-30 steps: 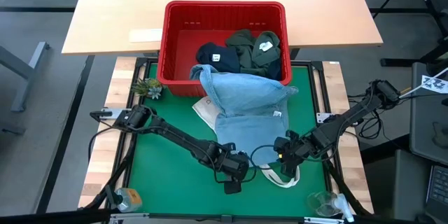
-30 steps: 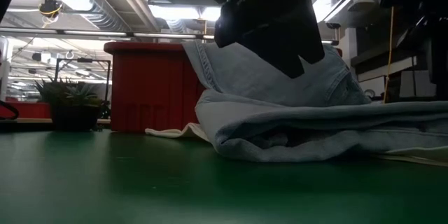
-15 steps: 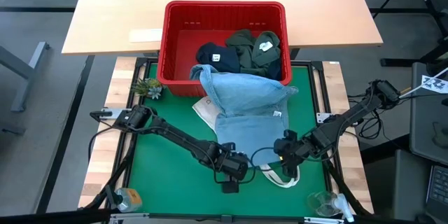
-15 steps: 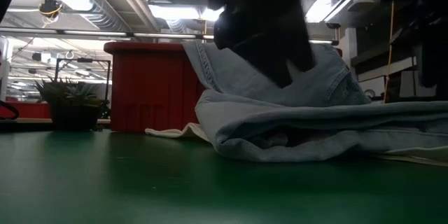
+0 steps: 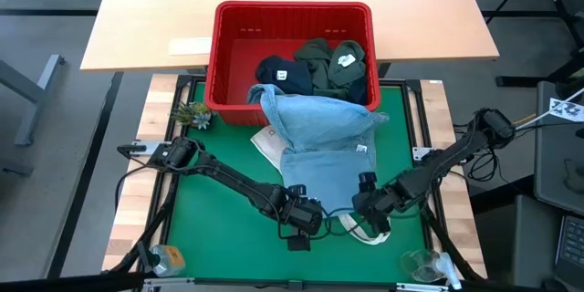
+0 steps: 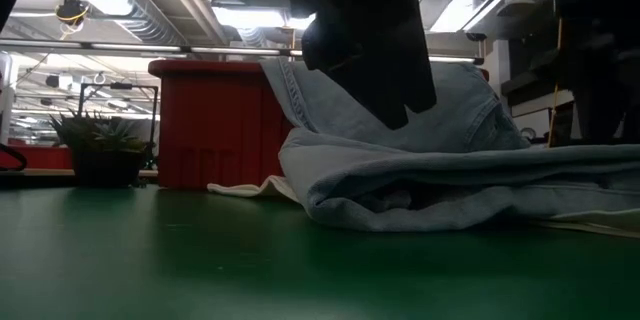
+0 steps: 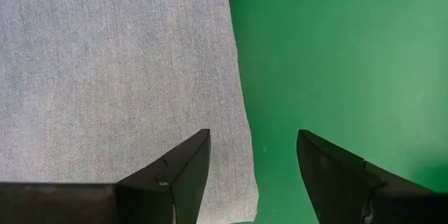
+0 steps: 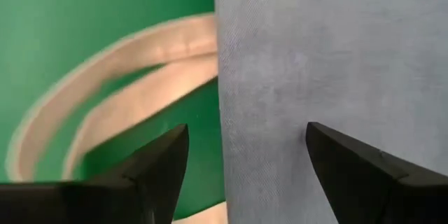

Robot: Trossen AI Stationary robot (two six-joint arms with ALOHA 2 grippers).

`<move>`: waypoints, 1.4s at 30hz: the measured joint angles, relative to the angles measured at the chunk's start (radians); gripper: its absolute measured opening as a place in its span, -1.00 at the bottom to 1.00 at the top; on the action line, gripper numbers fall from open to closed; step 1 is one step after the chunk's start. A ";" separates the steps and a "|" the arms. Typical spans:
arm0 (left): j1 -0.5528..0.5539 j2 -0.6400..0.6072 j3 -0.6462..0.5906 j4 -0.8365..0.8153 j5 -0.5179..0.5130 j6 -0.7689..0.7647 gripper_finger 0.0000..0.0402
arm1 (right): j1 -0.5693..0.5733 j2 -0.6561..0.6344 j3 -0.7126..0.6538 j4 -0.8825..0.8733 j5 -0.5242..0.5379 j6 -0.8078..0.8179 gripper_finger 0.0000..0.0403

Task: Fold laundry
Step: Fold the light blue pants

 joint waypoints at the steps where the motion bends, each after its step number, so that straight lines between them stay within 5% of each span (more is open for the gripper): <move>1: 0.000 0.000 0.000 0.000 0.000 0.000 0.03 | 0.000 0.021 0.000 -0.001 0.021 -0.009 0.44; 8: 0.000 0.000 0.000 0.000 0.000 0.000 0.03 | 0.000 0.152 0.000 0.000 0.167 -0.026 0.44; 28: -0.024 0.000 0.000 -0.125 -0.064 -0.001 0.03 | 0.000 0.214 0.002 -0.001 0.145 -0.028 0.44; 42: -0.075 0.116 0.001 -0.110 -0.220 -0.002 0.03 | -0.001 0.216 0.000 0.003 0.142 -0.028 0.44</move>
